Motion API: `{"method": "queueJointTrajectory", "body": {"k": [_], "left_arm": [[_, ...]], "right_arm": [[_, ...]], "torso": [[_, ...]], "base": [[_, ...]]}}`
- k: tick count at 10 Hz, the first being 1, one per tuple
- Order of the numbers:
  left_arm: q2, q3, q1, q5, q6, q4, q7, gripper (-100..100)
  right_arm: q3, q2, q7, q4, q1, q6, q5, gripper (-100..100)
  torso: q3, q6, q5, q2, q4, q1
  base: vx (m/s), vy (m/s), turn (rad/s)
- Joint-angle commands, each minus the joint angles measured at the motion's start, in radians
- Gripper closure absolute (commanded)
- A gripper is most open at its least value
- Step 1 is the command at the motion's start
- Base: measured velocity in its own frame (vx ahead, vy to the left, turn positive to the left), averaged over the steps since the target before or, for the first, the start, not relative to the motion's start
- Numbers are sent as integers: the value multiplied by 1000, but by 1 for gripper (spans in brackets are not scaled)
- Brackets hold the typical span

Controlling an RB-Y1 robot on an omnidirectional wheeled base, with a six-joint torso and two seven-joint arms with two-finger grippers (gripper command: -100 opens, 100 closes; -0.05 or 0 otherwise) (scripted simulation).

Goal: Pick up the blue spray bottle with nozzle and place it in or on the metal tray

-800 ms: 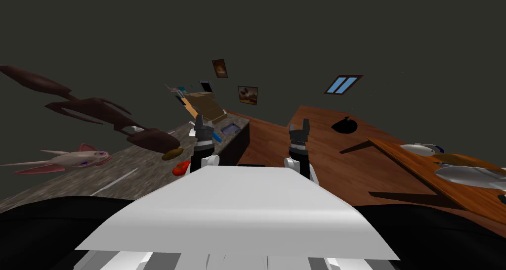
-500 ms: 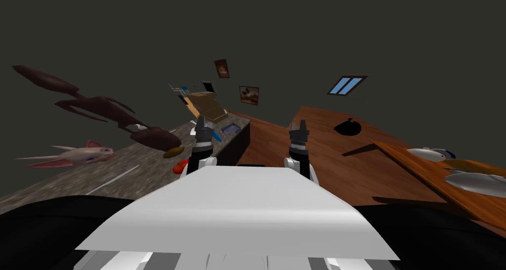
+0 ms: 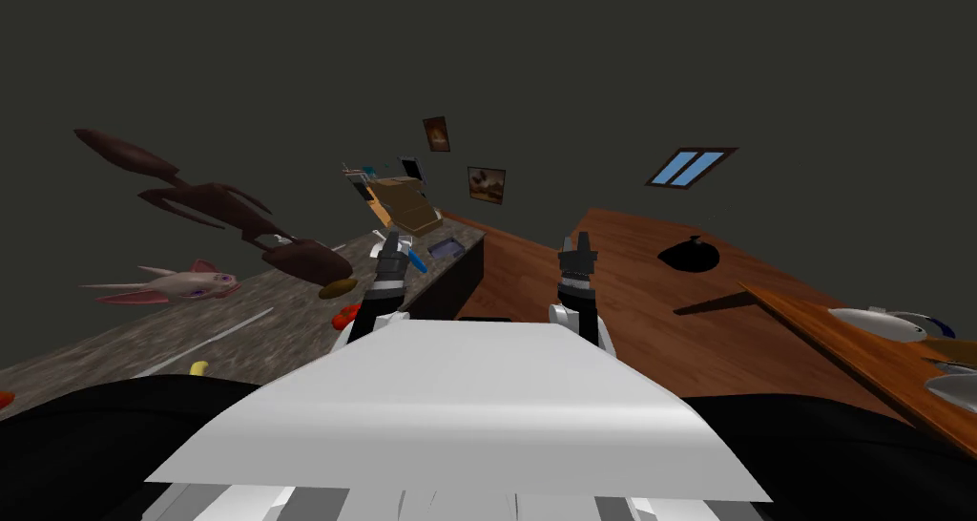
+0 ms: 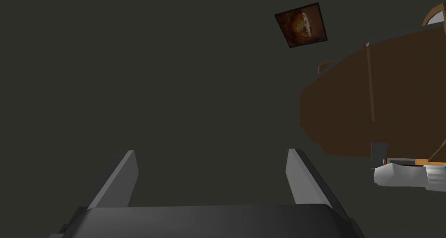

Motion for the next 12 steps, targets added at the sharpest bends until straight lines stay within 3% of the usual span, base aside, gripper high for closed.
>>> {"method": "queueJointTrajectory", "body": {"k": [1, 7, 8, 12], "left_arm": [[15, 9, 37, -9, 28, -6, -7, -100], [51, 70, 178, -41, 153, -18, -40, -100], [51, 70, 178, -41, 153, -18, -40, -100], [73, 125, 273, -66, 252, -17, -76, -100]], "right_arm": [[0, 0, 0, 0, 0, 0, 0, 0], [0, 0, 0, 0, 0, 0, 0, 0], [0, 0, 0, 0, 0, 0, 0, 0], [0, 0, 0, 0, 0, 0, 0, 0]], "torso": [[0, 0, 0, 0, 0, 0], [-2, 0, 0, -3, -1, 0], [-2, 0, 0, -3, -1, 0], [-3, 0, 0, -5, -1, -1]], "base": [[38, -92, 108], [74, -93, 135], [63, -80, 58], [109, -98, 116]]}}
